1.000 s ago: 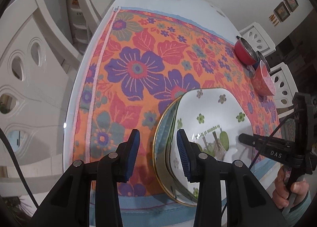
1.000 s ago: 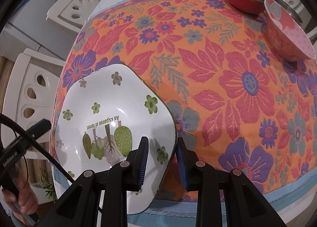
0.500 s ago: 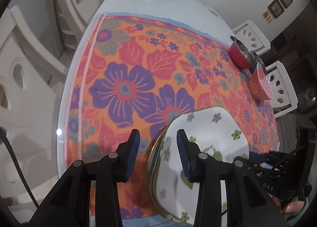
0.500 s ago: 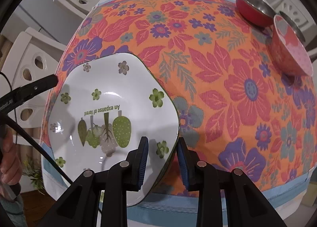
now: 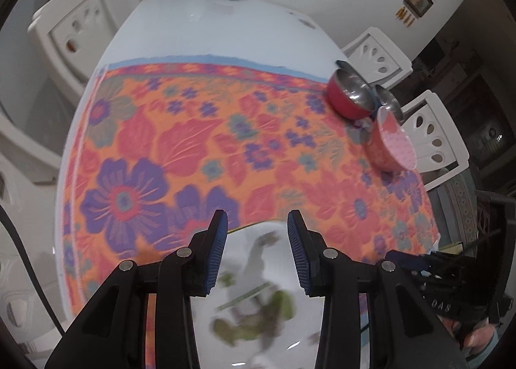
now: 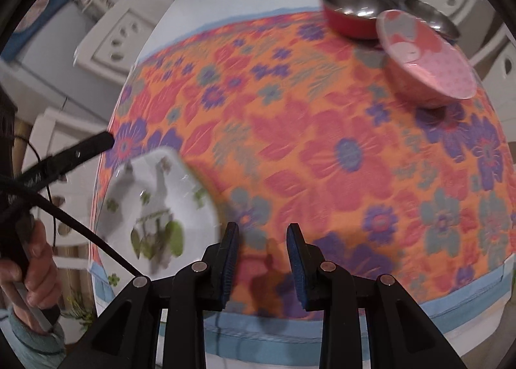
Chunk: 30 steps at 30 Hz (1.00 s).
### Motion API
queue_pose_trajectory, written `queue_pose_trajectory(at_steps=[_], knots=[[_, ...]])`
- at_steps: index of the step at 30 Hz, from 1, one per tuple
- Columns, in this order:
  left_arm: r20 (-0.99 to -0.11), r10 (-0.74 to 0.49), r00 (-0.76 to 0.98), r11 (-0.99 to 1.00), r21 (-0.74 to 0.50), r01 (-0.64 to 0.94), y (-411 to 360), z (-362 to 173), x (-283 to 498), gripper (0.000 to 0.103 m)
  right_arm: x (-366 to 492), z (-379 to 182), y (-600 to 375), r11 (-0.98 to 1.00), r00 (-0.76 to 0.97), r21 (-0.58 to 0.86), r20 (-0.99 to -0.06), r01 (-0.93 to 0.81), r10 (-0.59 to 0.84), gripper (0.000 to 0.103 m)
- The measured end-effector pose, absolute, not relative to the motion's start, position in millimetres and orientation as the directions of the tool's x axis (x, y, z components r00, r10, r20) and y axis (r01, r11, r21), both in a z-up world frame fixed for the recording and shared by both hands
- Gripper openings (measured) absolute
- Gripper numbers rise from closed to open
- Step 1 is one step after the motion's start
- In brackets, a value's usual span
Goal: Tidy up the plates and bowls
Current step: 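Move both grippers to the rim of the pink cartoon bowl, then close both grippers on the pink bowl rim and lift it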
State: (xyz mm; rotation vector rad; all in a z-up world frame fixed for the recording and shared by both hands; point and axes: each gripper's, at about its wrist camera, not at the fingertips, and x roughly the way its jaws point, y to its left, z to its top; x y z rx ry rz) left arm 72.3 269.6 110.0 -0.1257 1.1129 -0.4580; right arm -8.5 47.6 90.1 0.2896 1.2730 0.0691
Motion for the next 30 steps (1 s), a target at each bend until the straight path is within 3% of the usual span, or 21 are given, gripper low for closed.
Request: queue_pose_trajectory(at_steps=[4,6,7,8,18,30], knots=[[-0.828,-0.418,0.373,0.902,-0.328,0.280,226.3,121.9,71.6,0.042,-4.8,99.4,-2.4,0.949,0.321,0.285,-0.918,0.132,0.231,0.036],[-0.825,-0.429,0.367,0.897,-0.343,0.279,202.9,124.2,72.3,0.051,-2.1,104.8,-31.7,0.945,0.334,0.296,-0.913,0.142,0.236,0.048],[-0.827,-0.430,0.363,0.897,-0.345,0.276,191.4,124.8,73.0,0.064,-0.9,108.9,-52.6,0.941,0.351,0.300,-0.907,0.154,0.232,0.056],[-0.822,-0.436,0.365,0.894,-0.351,0.277,174.7,126.0,74.0,0.067,-0.6,112.7,-68.4,0.938,0.369,0.303,-0.902,0.168,0.225,0.056],[-0.802,-0.484,0.350,0.869,-0.392,0.302,53.1,105.9,104.9,0.067,30.9,115.6,-191.3,0.910,0.420,0.327,-0.885,0.253,0.201,0.057],[-0.825,-0.459,0.331,0.885,-0.389,0.257,-8.7,59.1,151.6,0.061,86.8,59.5,-223.3,0.914,0.359,0.329,-0.904,0.237,0.232,0.057]])
